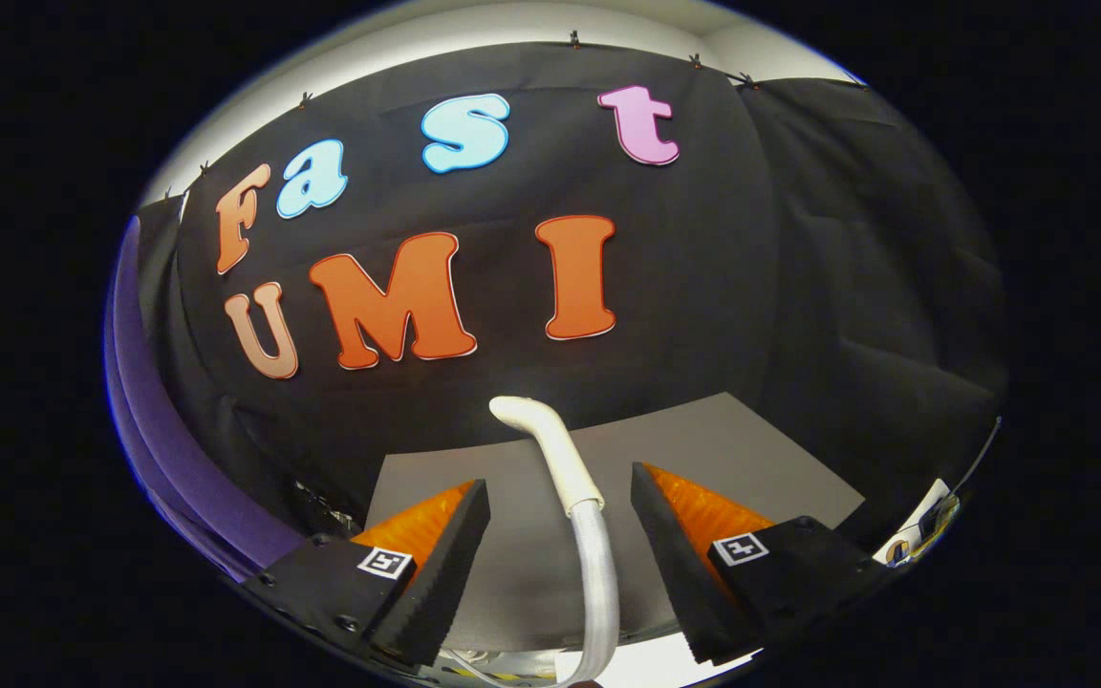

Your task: Iron the clothes twice with a garment steamer, once on the left side and once on the right side.

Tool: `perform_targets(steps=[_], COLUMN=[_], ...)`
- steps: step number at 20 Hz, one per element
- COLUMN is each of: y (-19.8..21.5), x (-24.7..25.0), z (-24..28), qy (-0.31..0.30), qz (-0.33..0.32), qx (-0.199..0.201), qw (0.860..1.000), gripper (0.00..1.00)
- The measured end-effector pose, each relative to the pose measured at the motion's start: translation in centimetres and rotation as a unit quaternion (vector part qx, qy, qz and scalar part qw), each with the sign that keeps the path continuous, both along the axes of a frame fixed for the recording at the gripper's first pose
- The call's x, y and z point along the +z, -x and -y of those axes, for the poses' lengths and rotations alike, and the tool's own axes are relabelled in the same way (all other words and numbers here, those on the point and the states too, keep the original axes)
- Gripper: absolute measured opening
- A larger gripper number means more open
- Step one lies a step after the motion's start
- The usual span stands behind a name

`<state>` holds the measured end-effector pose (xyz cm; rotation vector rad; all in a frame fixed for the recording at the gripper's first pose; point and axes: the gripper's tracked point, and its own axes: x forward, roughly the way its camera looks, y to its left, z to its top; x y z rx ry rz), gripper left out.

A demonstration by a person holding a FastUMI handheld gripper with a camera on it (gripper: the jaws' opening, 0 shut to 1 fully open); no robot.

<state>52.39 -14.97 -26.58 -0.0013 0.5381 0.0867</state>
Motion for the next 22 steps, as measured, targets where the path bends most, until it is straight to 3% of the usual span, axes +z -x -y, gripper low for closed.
perform_targets(steps=[6, 13, 22], y=[-5.2, -9.4, -10.8], x=[-7.3, -9.7, -13.2], z=[-2.7, -1.9, -0.5], qy=[0.016, 0.082, 0.086], qz=[-0.079, -0.094, -0.155], qx=[0.013, 0.003, -0.004], qw=[0.997, 0.992, 0.984], gripper=[0.99, 1.00, 1.00])
